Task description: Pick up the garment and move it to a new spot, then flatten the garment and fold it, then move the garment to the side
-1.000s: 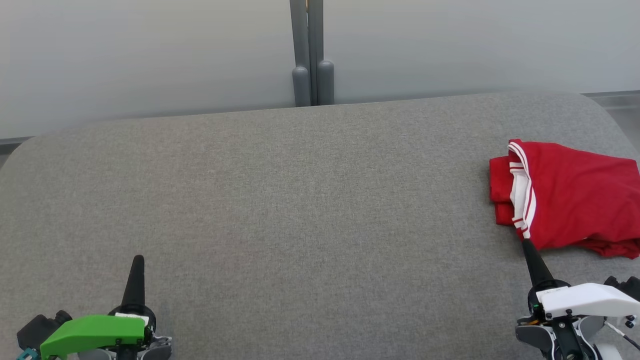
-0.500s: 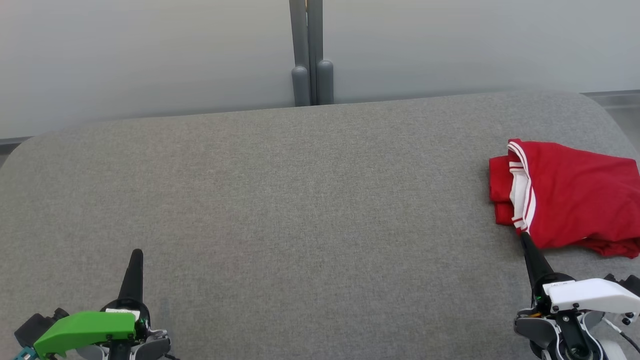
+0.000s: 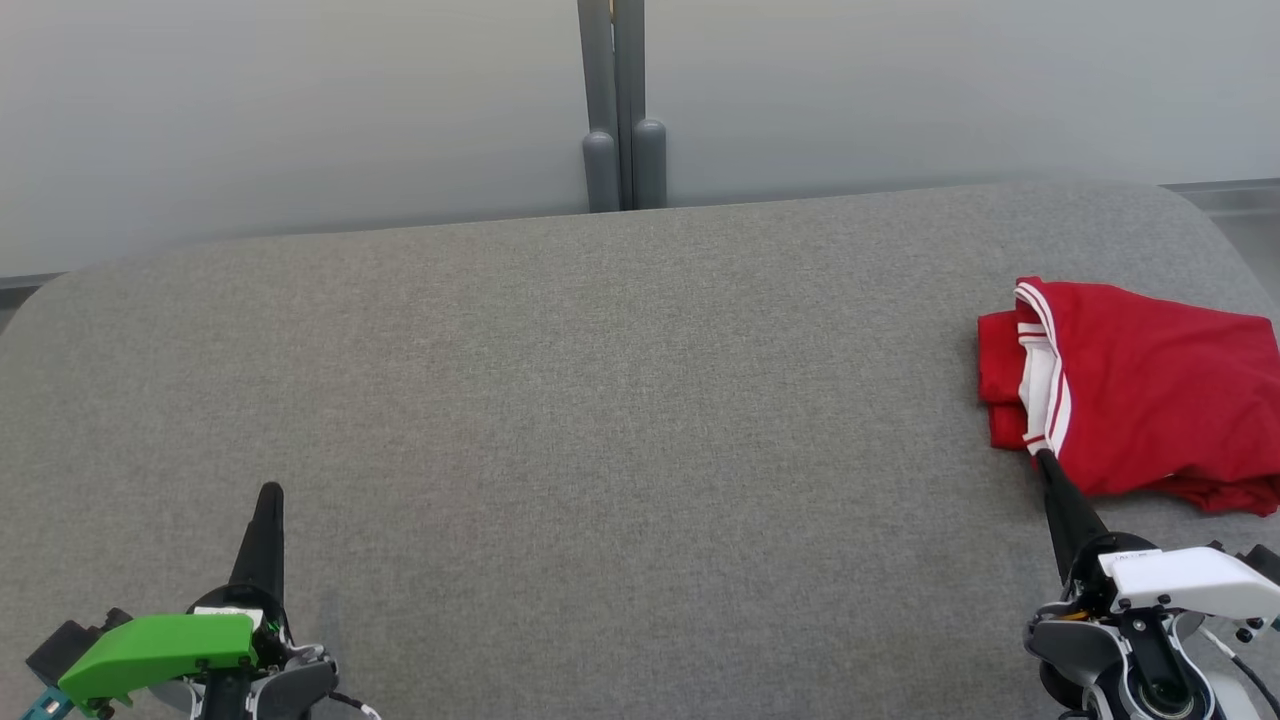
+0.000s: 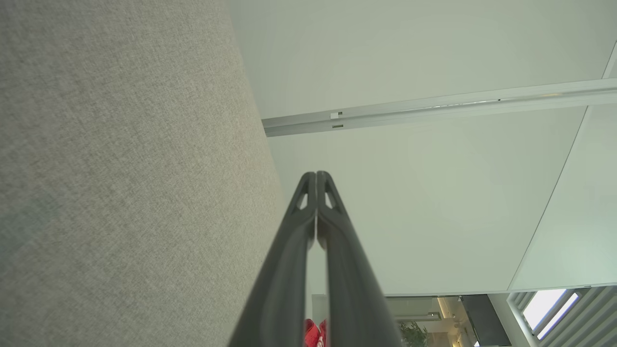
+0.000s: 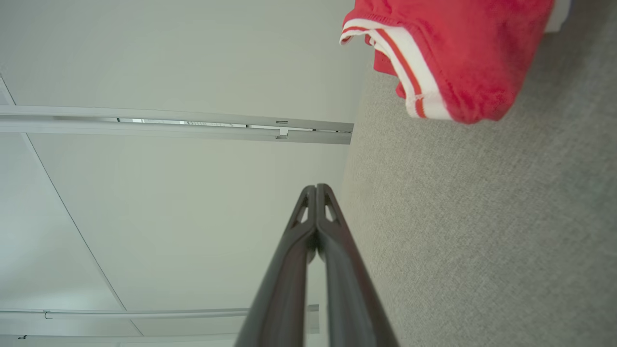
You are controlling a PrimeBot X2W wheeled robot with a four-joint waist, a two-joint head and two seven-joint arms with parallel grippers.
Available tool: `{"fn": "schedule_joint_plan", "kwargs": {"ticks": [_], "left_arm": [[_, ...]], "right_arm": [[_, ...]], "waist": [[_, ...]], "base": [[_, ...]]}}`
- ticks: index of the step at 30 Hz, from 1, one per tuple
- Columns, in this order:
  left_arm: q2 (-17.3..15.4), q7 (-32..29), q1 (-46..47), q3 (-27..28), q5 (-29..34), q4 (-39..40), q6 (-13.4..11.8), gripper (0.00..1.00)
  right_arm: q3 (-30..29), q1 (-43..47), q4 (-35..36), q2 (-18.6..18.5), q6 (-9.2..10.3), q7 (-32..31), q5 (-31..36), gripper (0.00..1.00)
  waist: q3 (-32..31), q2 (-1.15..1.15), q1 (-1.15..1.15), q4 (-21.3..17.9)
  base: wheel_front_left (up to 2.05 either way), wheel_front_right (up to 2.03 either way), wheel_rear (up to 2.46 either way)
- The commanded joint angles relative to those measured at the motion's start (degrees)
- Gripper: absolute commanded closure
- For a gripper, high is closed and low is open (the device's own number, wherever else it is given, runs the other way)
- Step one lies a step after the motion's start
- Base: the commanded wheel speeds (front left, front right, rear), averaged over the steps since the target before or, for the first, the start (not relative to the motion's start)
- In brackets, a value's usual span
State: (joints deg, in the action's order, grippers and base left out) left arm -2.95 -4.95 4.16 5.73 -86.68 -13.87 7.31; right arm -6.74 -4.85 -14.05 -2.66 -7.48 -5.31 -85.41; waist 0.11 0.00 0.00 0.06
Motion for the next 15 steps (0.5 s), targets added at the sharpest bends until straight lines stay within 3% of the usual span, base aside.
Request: {"fn": "schedule_joint_plan", "kwargs": {"ticks": [1,15], "left_arm": [[0.00,-0.31,1.24,0.36,-1.52,0.35,0.29,1.00],[0.08,-1.49,1.72,0.78,-5.89,0.80,0.32,1.00]], "right_arm": [[0.05,-0.56,0.47,-0.31,-0.03,-0.35,-1.66,1.00],[0.13,-0.99,0.80,-0.33,-0.02,-1.68,-7.24,1.00]], "waist": [[0.00,0.00,0.00,-0.01],[0.05,0.00,0.00,-0.06]], "base": [[0.00,0.00,0.00],[0.00,0.00,0.00]]}}
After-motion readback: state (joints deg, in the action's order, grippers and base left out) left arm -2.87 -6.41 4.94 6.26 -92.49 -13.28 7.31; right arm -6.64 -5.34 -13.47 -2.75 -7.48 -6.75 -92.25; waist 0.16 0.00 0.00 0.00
